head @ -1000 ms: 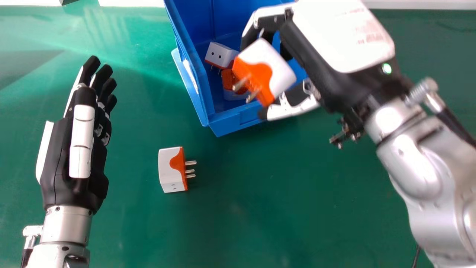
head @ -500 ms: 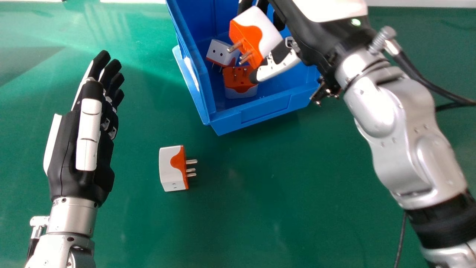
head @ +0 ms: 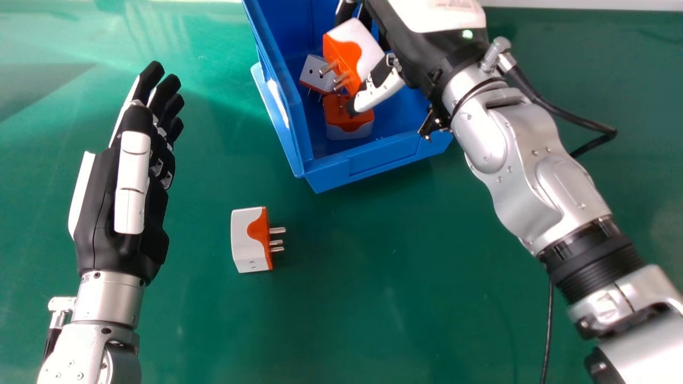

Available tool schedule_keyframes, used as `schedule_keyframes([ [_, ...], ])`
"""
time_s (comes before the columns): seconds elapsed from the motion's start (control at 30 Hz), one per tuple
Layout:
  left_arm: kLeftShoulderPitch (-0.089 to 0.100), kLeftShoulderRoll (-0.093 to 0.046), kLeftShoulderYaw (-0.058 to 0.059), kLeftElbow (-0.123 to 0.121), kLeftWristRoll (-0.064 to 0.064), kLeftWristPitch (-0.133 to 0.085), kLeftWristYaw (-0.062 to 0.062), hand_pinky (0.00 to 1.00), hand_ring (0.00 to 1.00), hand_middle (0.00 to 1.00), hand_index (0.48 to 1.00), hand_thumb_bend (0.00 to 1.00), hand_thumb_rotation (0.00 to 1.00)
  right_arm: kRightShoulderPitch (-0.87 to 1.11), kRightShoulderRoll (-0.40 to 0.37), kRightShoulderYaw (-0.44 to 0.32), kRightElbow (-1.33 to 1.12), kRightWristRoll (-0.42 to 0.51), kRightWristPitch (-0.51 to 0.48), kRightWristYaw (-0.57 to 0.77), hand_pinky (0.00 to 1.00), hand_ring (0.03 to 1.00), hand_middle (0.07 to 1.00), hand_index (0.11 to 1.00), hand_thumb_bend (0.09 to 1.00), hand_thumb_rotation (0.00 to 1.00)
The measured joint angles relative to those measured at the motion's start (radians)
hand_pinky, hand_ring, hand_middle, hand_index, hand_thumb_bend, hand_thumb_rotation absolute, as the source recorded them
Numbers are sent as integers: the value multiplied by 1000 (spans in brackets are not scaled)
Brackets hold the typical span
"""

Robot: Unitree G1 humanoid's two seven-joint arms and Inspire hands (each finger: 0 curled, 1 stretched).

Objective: Pick all objects and put in blue box

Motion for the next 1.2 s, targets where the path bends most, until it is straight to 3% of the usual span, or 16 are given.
schedule_keyframes([
  [0.37,-3,1,-6,-4,0,3,1,997,970,951,950,719,892,-58,8,41,198,25,-90,-75,305,422,520,521,493,0],
  [0.47,-3,1,-6,-10,0,7,6,998,971,951,950,720,893,-64,12,55,243,25,-96,-81,307,424,523,521,492,0],
  [0.73,3,1,-9,-41,0,23,8,1000,971,949,947,721,894,-73,15,69,277,26,-88,-90,315,434,534,518,492,0],
  [0.83,3,1,-10,-45,5,27,10,1000,971,949,947,722,894,-73,18,70,279,32,-69,-87,314,434,534,518,492,0],
  [1.2,5,2,-12,-49,5,36,8,1000,972,948,945,727,892,-73,17,82,277,41,-24,-85,312,432,531,515,492,0],
])
